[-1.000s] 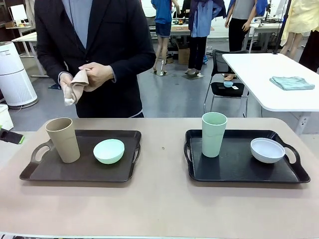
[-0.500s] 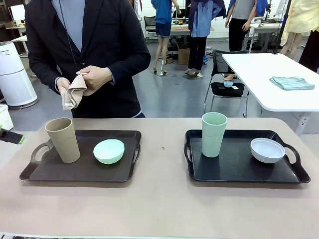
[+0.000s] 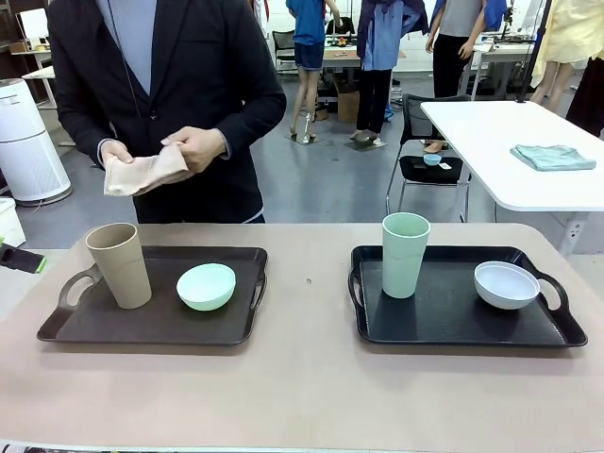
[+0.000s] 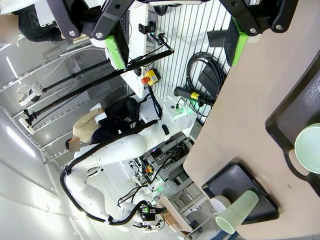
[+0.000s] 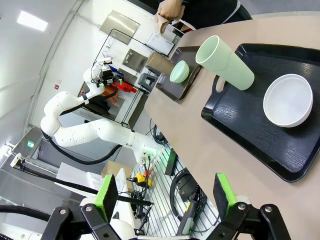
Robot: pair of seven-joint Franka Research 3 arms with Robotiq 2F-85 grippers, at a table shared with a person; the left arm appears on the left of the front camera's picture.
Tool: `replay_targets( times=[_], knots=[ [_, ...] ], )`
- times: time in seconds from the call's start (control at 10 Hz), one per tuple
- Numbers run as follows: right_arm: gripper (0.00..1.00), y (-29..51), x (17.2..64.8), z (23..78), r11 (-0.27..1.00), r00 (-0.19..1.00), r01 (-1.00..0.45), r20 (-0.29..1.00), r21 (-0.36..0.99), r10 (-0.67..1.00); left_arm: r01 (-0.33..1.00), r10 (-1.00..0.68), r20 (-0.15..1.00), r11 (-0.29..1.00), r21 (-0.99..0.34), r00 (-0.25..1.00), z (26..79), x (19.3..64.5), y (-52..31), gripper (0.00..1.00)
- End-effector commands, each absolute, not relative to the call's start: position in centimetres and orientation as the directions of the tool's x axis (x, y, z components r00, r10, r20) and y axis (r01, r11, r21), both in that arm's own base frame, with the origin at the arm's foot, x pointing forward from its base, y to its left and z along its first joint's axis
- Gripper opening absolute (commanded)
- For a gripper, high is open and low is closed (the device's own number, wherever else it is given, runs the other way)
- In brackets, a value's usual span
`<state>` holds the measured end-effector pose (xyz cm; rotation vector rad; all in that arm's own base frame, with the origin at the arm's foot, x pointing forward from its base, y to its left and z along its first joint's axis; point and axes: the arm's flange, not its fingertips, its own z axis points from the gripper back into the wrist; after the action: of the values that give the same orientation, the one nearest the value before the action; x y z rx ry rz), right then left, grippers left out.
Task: Set up a tray with a mat and arrange the tableware.
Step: Pick up the Picnic Bowl and Reusable plastic cup from the Handle tray in front of the human's position and hold them in the air.
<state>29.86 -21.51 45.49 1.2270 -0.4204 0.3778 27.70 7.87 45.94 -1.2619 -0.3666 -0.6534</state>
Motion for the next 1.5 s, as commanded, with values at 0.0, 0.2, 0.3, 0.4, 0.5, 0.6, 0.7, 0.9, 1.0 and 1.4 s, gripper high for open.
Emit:
replay_targets(
  times=[0.0, 0.2, 0.3, 0.4, 0.5, 0.6, 0.7, 0.9, 1.0, 1.4],
  knots=[
    [1.00, -21.5, 29.7, 45.2, 0.281, 0.852, -0.512, 0.521, 0.812, 0.048, 0.654, -0.236, 0.616, 0.140, -0.744, 0.751, 45.8, 27.6, 7.9, 1.00],
    [1.00, -21.5, 29.9, 45.5, 0.294, 0.863, -0.494, 0.502, 0.818, 0.052, 0.636, -0.250, 0.592, 0.159, -0.756, 0.766, 45.9, 27.7, 7.9, 1.00],
    [1.00, -18.5, 30.3, 48.0, 0.310, 0.853, -0.517, 0.509, 0.798, 0.112, 0.729, -0.306, 0.664, 0.218, -0.649, 0.683, 47.5, 29.5, 8.3, 1.00],
    [1.00, -15.0, 30.3, 52.0, 0.348, 0.826, -0.561, 0.531, 0.751, 0.188, 0.799, -0.345, 0.723, 0.321, -0.509, 0.599, 49.5, 30.8, 9.0, 1.00],
    [1.00, -11.0, 29.7, 56.9, 0.414, 0.789, -0.610, 0.567, 0.675, 0.237, 0.865, -0.415, 0.770, 0.356, -0.353, 0.484, 51.4, 31.5, 9.9, 1.00],
    [1.00, -6.7, 28.4, 61.5, 0.442, 0.745, -0.660, 0.604, 0.608, 0.283, 0.910, -0.445, 0.802, 0.302, -0.285, 0.399, 53.1, 30.9, 11.2, 1.00],
    [1.00, -1.8, 27.2, 66.0, 0.452, 0.704, -0.700, 0.639, 0.553, 0.308, 0.948, -0.474, 0.824, 0.222, -0.229, 0.310, 54.7, 31.6, 12.9, 1.00],
    [1.00, 7.3, 26.8, 69.9, 0.429, 0.656, -0.747, 0.668, 0.507, 0.352, 0.933, -0.429, 0.845, 0.300, -0.201, 0.320, 55.4, 34.9, 16.4, 1.00],
    [1.00, 0.0, 25.1, 67.5, 0.419, 0.686, -0.722, 0.645, 0.550, 0.336, 0.936, -0.479, 0.814, 0.277, -0.215, 0.329, 56.1, 31.6, 13.0, 1.00],
    [1.00, 0.0, 25.1, 67.5, 0.419, 0.686, -0.722, 0.645, 0.550, 0.336, 0.936, -0.479, 0.814, 0.277, -0.215, 0.329, 56.1, 31.6, 13.0, 1.00]
  ],
)
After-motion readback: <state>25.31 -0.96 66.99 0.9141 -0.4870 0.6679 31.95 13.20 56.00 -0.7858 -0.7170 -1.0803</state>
